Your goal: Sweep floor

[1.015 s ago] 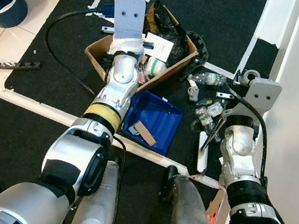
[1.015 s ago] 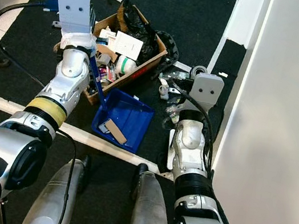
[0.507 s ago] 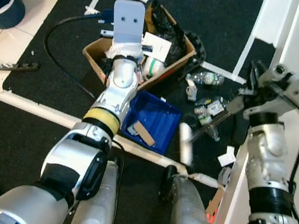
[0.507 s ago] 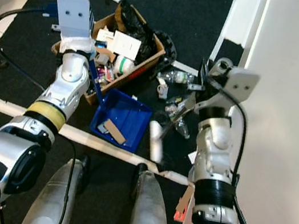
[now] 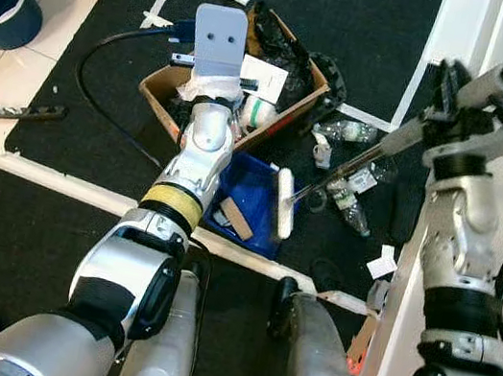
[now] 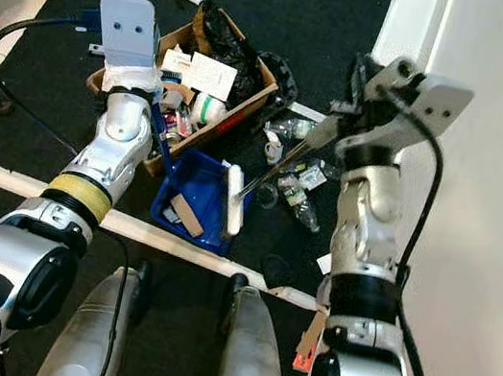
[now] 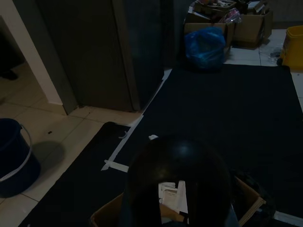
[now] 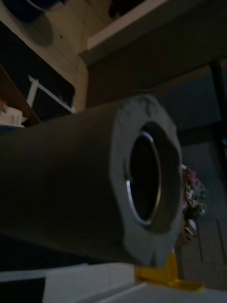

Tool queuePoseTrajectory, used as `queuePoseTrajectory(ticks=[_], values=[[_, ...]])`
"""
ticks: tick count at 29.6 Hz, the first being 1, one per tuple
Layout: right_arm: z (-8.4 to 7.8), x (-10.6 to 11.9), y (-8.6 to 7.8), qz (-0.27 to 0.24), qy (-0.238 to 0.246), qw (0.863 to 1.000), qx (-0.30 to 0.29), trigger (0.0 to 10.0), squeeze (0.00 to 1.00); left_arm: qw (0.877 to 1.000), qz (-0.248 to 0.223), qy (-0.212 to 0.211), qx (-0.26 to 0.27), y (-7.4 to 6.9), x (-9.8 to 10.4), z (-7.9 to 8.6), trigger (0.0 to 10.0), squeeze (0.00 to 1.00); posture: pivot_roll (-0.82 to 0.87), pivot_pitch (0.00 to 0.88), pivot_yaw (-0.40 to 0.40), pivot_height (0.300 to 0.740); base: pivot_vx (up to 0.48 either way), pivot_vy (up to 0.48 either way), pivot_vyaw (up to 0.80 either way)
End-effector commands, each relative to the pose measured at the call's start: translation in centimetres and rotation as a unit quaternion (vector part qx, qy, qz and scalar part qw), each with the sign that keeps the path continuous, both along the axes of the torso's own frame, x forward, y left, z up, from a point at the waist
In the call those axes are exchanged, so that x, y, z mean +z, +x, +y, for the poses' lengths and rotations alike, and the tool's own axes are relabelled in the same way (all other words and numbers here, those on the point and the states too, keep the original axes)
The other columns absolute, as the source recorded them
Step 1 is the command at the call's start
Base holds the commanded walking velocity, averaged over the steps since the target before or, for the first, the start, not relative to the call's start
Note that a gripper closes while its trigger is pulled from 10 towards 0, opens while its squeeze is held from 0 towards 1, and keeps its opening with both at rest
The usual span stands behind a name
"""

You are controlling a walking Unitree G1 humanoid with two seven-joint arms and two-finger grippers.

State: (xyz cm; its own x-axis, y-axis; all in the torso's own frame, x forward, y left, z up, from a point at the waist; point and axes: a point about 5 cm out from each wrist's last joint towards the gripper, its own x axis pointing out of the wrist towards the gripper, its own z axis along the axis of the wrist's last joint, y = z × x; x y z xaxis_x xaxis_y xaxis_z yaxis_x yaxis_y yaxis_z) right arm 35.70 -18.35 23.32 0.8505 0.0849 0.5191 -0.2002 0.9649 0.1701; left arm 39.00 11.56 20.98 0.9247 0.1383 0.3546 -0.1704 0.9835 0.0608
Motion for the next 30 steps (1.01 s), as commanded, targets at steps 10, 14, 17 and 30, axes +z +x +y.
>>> queuePoseTrajectory(ticks=[10,14,17,30], values=[[-1.9,3.5,0.6,-0.056,0.025,0.997,-0.044,10.0,0.0,0.999,0.047,0.019,0.007,-0.6,-2.9,-0.2,10.0,0.0,0.05,0.406,-0.064,0.74,0.0,0.0,0.0],[-2.4,4.7,0.8,-0.075,0.029,0.994,-0.074,10.0,0.0,0.999,0.047,0.019,0.003,-0.7,-2.9,-0.5,10.0,0.0,0.05,0.407,-0.061,0.74,0.0,0.0,0.0],[-2.9,5.7,0.9,-0.09,0.029,0.991,-0.094,10.0,0.0,0.999,0.049,0.02,-0.001,-0.8,-3.0,-0.7,10.0,0.0,0.05,0.407,-0.061,0.74,0.0,0.0,0.0],[-2.2,5.8,0.8,-0.155,-0.13,0.963,-0.176,10.0,0.0,0.999,0.048,0.02,-0.013,-0.9,-3.1,-1.3,10.0,0.0,0.06,0.416,-0.054,0.74,0.0,0.0,0.0]])
